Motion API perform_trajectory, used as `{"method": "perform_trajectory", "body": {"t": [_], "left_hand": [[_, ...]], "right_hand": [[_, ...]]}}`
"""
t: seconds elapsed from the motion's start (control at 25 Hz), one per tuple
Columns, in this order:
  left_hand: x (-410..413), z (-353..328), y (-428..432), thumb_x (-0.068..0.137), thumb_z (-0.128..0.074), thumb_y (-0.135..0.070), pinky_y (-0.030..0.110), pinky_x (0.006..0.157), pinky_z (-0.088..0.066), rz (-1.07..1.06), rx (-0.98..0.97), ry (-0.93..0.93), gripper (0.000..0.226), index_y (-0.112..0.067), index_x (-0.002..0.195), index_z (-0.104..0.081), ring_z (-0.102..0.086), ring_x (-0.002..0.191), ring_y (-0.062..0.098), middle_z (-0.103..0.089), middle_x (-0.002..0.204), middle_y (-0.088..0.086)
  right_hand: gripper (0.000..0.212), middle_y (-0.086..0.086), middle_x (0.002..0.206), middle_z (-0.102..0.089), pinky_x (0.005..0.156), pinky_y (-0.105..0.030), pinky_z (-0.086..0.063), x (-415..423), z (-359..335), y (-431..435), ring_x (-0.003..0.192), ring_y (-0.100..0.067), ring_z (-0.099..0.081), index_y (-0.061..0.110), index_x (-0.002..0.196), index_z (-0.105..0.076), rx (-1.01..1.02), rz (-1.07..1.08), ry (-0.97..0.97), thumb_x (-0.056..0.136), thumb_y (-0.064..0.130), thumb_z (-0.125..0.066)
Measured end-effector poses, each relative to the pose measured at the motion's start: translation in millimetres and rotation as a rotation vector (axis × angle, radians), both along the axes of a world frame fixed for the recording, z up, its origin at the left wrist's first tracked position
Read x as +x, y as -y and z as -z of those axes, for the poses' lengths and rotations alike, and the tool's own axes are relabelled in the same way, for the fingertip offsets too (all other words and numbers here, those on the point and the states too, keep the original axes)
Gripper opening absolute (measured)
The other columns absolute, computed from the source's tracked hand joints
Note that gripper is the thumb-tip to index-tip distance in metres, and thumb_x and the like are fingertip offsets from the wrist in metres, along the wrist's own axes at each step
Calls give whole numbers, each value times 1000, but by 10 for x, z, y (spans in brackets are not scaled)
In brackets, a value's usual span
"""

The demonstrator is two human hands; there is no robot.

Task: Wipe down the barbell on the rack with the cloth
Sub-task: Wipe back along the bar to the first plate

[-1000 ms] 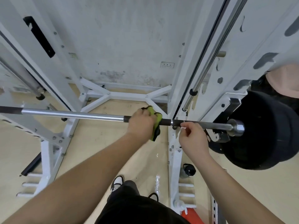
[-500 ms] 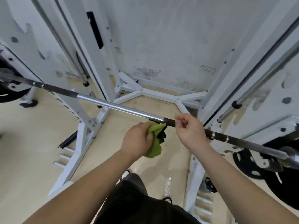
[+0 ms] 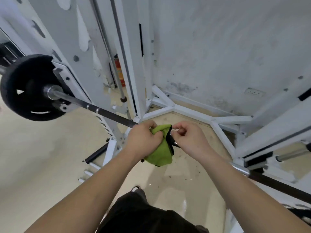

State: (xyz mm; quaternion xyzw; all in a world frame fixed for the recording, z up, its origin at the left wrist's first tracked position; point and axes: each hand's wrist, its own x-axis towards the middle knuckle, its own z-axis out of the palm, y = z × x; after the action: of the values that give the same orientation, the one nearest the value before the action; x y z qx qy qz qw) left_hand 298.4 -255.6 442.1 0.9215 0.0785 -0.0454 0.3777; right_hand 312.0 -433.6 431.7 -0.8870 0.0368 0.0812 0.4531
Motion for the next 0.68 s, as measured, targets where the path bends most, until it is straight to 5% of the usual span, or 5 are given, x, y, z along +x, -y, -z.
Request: {"method": "perform_trajectory", "body": {"t": [0.12, 0.24, 0.4, 0.48, 0.68], "left_hand": [[474, -123, -716, 83, -62, -39, 34, 70, -58, 52, 141, 16, 10, -31, 87, -66, -65, 78, 20, -69, 76, -5], [866, -6, -1110, 88, -59, -40, 33, 72, -51, 120, 305, 126, 26, -31, 111, -67, -62, 91, 25, -62, 103, 1], [818, 392, -1059, 87, -42, -54, 42, 89, -47, 507, 578, 125, 43, -37, 122, -62, -54, 108, 31, -54, 122, 1], [808, 437, -1192, 88, -46, -53, 41, 95, -44, 604, 559, 156, 43, -37, 126, -60, -51, 112, 28, -53, 127, -2], [1084, 409, -1999, 81, -52, -47, 40, 88, -49, 393, 558, 89, 42, -43, 121, -65, -50, 106, 26, -60, 110, -6]], "right_hand": [[14, 10, 82, -67, 80, -37, -57, 300, 69, -557, 82, -16, -66, 29, 101, -72, -109, -17, -9, 87, 29, -71], [18, 10, 98, -68, 86, -35, -55, 504, 104, -937, 94, -15, -64, 28, 104, -72, -214, -40, -34, 87, 33, -70], [22, 8, 106, -65, 84, -35, -55, 675, 128, -1174, 99, -16, -62, 29, 105, -73, -379, -86, -134, 83, 31, -71], [24, 9, 103, -66, 82, -36, -57, 746, 127, -1210, 96, -15, -63, 30, 103, -74, -409, -104, -188, 80, 31, -72], [33, 9, 109, -69, 85, -32, -54, 849, 143, -1309, 97, -12, -63, 27, 113, -73, -398, -128, -205, 80, 35, -76]]}}
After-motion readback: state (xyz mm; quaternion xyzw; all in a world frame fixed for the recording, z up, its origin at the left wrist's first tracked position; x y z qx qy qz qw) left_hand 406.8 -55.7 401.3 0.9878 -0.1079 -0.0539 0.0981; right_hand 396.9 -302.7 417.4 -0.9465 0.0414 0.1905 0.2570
